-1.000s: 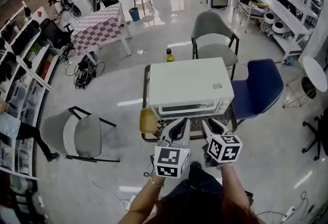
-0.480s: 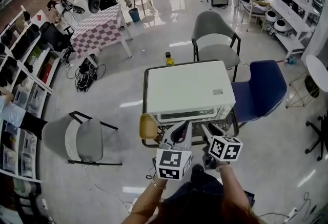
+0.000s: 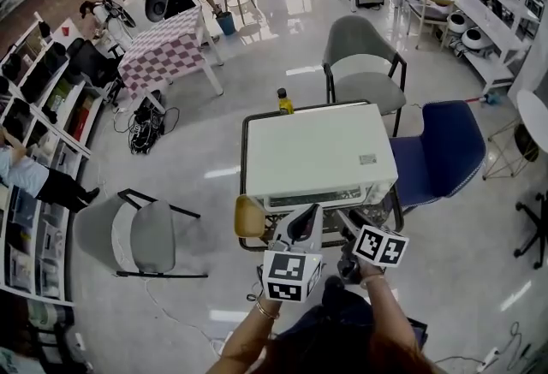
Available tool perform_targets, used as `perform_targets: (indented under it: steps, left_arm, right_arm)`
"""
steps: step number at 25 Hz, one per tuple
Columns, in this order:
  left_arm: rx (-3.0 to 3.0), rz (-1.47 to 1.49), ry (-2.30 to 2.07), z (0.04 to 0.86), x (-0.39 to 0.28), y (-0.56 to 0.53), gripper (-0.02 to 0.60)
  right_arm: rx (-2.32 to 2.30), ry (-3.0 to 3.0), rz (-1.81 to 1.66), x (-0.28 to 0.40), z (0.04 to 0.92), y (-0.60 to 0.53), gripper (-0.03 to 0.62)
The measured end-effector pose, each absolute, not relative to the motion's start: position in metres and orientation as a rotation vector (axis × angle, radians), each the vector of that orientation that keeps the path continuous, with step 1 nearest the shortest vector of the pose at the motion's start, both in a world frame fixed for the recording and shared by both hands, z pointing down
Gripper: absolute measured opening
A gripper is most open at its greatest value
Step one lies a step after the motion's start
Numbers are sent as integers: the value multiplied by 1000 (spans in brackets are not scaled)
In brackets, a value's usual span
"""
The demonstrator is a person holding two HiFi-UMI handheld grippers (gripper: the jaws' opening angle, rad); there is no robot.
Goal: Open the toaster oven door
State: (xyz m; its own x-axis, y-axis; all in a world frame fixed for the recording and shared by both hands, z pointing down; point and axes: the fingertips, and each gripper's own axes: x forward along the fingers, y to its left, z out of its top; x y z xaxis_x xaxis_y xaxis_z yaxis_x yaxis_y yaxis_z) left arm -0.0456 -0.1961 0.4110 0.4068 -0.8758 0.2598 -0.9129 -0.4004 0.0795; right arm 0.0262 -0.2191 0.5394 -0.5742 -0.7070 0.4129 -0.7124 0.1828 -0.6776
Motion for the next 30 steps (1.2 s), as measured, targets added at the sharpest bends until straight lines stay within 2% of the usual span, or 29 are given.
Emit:
perform_targets:
  steps: [21,30]
  left_arm:
    - [2404,295,-1581,426,-49,-226,15]
    - [2373,295,-1601,430,-58,-227,15]
  right_arm:
    - [1433,-2367,1721,26,561,-252,201]
    - [1446,-2339,1744,24,567,-261,210]
